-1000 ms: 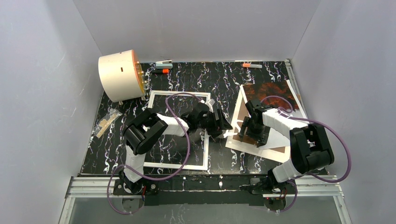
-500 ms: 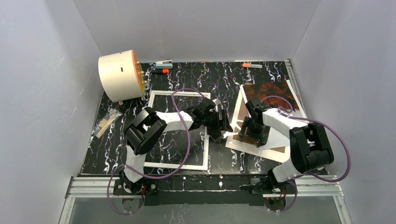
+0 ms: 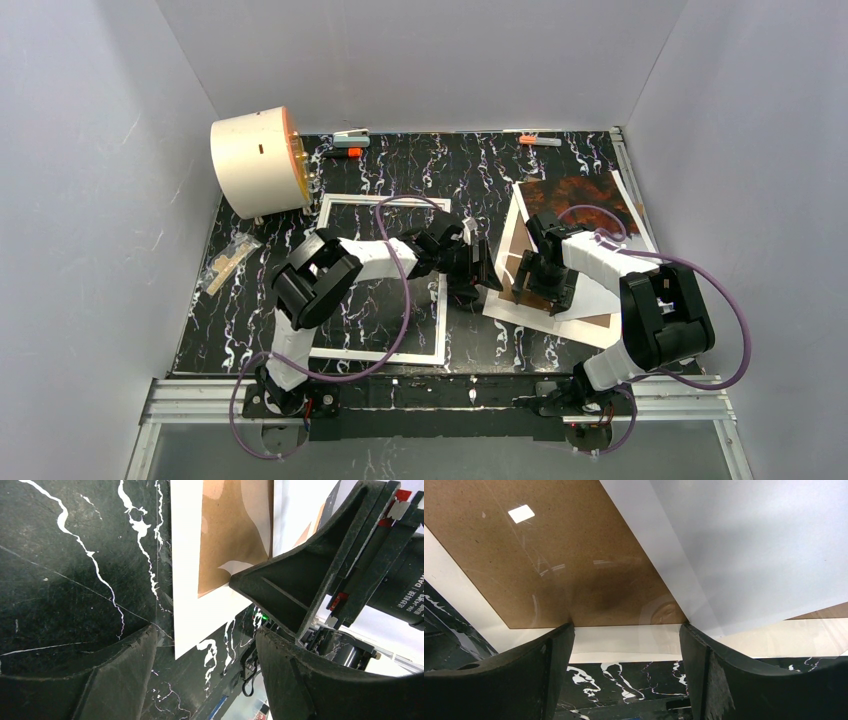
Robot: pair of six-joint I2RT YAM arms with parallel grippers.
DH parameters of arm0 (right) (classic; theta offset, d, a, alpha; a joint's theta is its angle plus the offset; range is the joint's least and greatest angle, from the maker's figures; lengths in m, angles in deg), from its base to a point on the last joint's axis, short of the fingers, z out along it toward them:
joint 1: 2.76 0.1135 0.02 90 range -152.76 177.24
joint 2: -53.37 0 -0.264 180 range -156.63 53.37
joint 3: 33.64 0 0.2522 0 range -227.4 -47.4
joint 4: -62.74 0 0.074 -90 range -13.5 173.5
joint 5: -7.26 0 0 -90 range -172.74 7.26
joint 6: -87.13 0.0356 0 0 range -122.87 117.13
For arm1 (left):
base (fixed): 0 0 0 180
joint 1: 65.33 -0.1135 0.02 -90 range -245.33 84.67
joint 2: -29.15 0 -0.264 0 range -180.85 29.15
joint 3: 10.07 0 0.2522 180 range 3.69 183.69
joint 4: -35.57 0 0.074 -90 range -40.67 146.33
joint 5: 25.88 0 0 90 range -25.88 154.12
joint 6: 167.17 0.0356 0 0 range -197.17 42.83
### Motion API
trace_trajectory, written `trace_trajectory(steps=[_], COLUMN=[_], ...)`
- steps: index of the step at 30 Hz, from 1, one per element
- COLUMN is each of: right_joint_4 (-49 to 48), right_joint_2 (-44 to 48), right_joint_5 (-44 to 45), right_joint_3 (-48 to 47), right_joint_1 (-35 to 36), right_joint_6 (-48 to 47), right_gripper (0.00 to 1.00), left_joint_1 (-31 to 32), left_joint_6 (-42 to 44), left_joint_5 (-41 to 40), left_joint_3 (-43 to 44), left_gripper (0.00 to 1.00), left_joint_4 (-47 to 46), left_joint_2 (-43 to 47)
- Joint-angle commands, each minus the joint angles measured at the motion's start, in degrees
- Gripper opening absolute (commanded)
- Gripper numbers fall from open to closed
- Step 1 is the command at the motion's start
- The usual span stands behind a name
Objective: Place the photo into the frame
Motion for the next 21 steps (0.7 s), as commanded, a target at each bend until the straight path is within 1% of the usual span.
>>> trace_trajectory(steps=[1,3,6,8,10,14,21], right_joint_4=[-14.51,-14.74,-15.08,-15.31,-15.54,-15.93,-16.55], right_joint_2=[-9.44,-9.35,-9.27,-9.18,-8.97,-8.53,-8.17], right_joint_5=[-16.12,-16.54,-17.07,-17.24,-17.36,-17.57,-17.40], right_joint_3=[8.55,8.69,8.99,9.17,9.39,9.86,10.33], right_joint_1=[1.21,1.21,1.21,1.21,1.22,1.22,1.22], right_joint_6=[4.87,4.94,5.04,5.05,5.05,5.05,5.31], right_gripper=[0.84,0.84,0.84,0.84,0.85,0.85,0.85], left_joint_1=[1.52,1.10,0.06,-0.28,-0.26,-0.12,-0.13], left_joint_6=[-0.87,-3.22,-10.76,-17.05,-20.83,-22.96,-21.77], left_joint_5=[2.45,3.73,6.64,8.46,9.33,8.15,0.86], left_joint_3=[-4.78,-6.29,-10.32,-13.72,-14.74,-15.67,-16.03], left_gripper=[0.72,0.71,0.71,0.71,0.72,0.73,0.73], left_joint_4=[6.52,3.63,-7.72,-17.73,-23.78,-28.54,-29.82], left_joint_2=[-4.42,-3.19,-1.09,-0.58,-1.04,-0.68,0.39])
